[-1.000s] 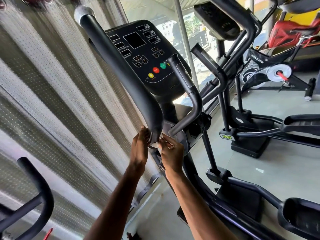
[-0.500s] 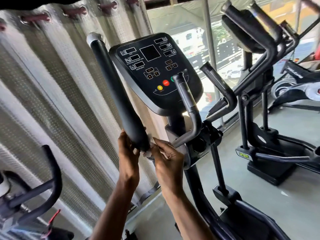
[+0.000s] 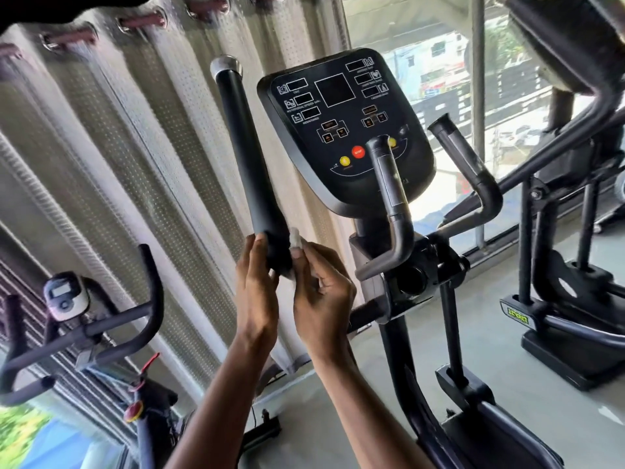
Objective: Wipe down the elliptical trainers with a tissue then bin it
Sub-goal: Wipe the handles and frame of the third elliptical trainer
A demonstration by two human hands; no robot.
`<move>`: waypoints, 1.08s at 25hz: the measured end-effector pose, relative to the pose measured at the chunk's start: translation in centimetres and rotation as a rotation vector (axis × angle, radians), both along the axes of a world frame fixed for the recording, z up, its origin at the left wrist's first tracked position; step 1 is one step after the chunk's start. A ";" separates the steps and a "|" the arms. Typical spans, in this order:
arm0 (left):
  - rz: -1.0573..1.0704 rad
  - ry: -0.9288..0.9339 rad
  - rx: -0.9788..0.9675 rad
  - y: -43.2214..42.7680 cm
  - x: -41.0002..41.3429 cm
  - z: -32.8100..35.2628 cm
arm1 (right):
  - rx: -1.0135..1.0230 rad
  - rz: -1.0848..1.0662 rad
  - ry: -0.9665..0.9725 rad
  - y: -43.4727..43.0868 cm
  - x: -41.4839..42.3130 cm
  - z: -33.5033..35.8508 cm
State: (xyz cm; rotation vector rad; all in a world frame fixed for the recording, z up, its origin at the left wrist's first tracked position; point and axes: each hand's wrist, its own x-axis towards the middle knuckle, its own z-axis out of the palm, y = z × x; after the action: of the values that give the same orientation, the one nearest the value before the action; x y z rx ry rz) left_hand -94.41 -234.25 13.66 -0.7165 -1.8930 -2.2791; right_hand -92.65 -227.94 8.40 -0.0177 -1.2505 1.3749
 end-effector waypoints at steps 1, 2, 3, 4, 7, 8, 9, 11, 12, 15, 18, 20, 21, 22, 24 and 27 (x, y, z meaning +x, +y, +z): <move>0.019 -0.009 -0.016 0.1 0.1 0.1 | -0.002 -0.016 -0.015 -0.1 -0.3 -0.3; 0.027 -0.010 -0.021 0.2 0.0 -0.1 | -0.010 -0.018 -0.026 -0.2 -0.3 -0.5; 0.029 -0.003 -0.029 0.2 0.0 0.0 | -0.027 -0.013 -0.021 -0.4 -0.3 -0.7; 0.026 0.007 -0.034 0.1 -0.1 0.0 | -0.040 -0.005 -0.002 -0.4 -0.3 -0.6; -0.003 0.009 -0.049 -0.3 -0.4 -0.3 | -0.064 0.030 -0.011 -0.2 0.0 -0.3; -0.012 0.015 -0.052 -0.4 -0.4 -0.4 | -0.070 0.051 -0.025 -0.1 0.0 -0.4; -0.017 0.021 -0.052 -0.5 -0.5 -0.5 | -0.068 0.057 -0.034 0.0 0.0 -0.6; -0.009 0.037 -0.052 -0.5 -0.7 -1.0 | -0.023 0.028 -0.052 0.1 0.0 -0.6; 0.001 0.050 -0.064 -0.5 -0.7 -1.3 | 0.003 0.015 -0.072 0.2 -0.1 -0.6; 0.042 0.066 -0.056 -0.3 -0.7 -2.0 | 0.047 0.012 -0.092 1.1 -0.3 -1.3; 0.099 0.062 -0.062 0.0 -0.4 -2.4 | 0.103 -0.009 -0.117 1.8 -0.7 -1.9; 0.162 0.081 -0.059 0.5 -0.5 -2.6 | 0.111 0.015 -0.103 2.0 -0.9 -2.5; 0.184 0.096 -0.043 0.9 -0.6 -2.6 | 0.121 0.012 -0.081 2.2 -0.9 -2.7; 0.208 0.108 -0.039 1.2 -0.6 -2.6 | 0.138 0.017 -0.067 2.6 -1.0 -2.8; 0.259 0.115 -0.075 1.8 -0.7 -3.0 | 0.177 0.041 -0.082 3.4 -1.6 -3.4; 0.320 0.155 -0.040 2.2 -0.3 -3.2 | 0.237 0.033 -0.126 4.6 -2.7 -4.9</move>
State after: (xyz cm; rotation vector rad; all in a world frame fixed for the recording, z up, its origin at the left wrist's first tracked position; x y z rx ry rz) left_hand -94.76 -232.02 10.43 -0.5312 -1.8345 -1.9400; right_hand -95.35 -223.35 3.53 0.0820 -1.5188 1.2615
